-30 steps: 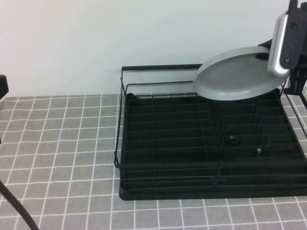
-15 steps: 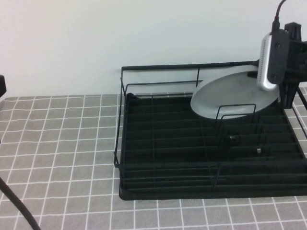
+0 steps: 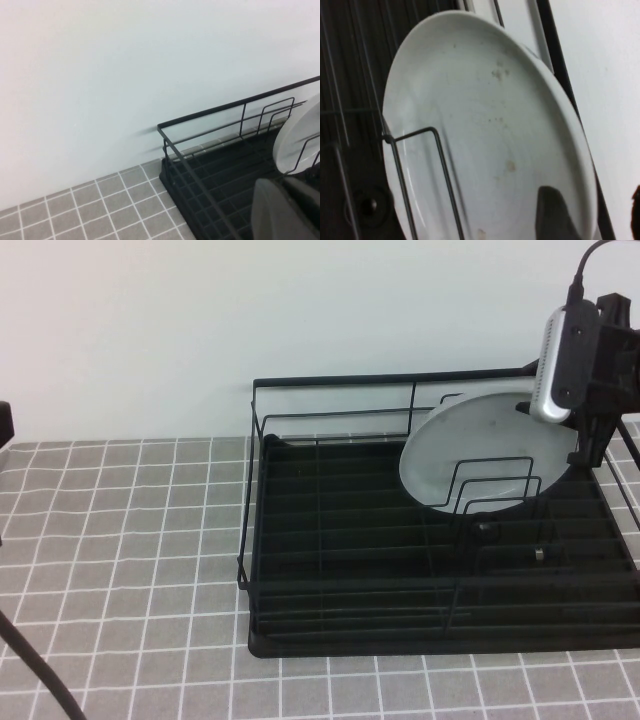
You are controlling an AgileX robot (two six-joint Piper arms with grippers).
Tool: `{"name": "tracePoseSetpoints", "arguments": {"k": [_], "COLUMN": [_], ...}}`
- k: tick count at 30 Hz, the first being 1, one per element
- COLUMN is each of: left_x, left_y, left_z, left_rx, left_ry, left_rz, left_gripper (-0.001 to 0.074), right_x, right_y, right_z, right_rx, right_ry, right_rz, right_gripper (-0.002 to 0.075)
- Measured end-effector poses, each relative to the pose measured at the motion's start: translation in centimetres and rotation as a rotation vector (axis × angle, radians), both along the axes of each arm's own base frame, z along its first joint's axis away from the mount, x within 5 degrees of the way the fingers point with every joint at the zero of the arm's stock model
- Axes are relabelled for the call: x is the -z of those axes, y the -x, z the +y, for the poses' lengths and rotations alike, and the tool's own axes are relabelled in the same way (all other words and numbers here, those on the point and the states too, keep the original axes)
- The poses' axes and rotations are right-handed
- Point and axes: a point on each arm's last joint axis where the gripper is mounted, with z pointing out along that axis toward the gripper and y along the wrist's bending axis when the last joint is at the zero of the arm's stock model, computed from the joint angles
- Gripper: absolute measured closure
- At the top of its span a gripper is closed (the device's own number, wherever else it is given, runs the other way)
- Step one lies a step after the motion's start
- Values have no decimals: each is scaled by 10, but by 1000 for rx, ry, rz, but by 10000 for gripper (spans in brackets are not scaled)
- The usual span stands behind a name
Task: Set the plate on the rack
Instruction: Place the plate on the rack
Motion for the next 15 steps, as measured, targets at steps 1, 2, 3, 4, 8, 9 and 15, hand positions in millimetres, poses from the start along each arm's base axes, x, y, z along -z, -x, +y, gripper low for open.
{"name": "tracePoseSetpoints", "arguments": {"k": [1, 2, 3, 4, 8, 9, 15], "left_x": [0, 0, 1, 1, 1, 1, -2], "left_y": [0, 0, 0, 0, 1, 1, 0], "left_z": [0, 0, 0, -1, -1, -1, -2], "left_rx": [1, 4, 5, 7, 11, 14, 25], "left_ry": [0, -1, -2, -2, -9, -20, -61], "left_rz": [2, 5, 7, 9, 9, 3, -47], "left_gripper": [734, 735, 735, 735, 735, 734, 734], "right_x": [0, -2, -4, -7, -28, -34, -89], "right_y": [0, 1, 1, 2, 13, 16, 49], "right_z": [0, 0, 0, 0, -1, -1, -7], "right_rx": [7, 15, 25, 32, 64, 77, 192], "right_ry": [-9, -20, -36, -52, -121, -143, -362], "right_rz": [5, 7, 8, 6, -11, -15, -55], "right_gripper": [379, 379, 379, 379, 384, 387, 431]}}
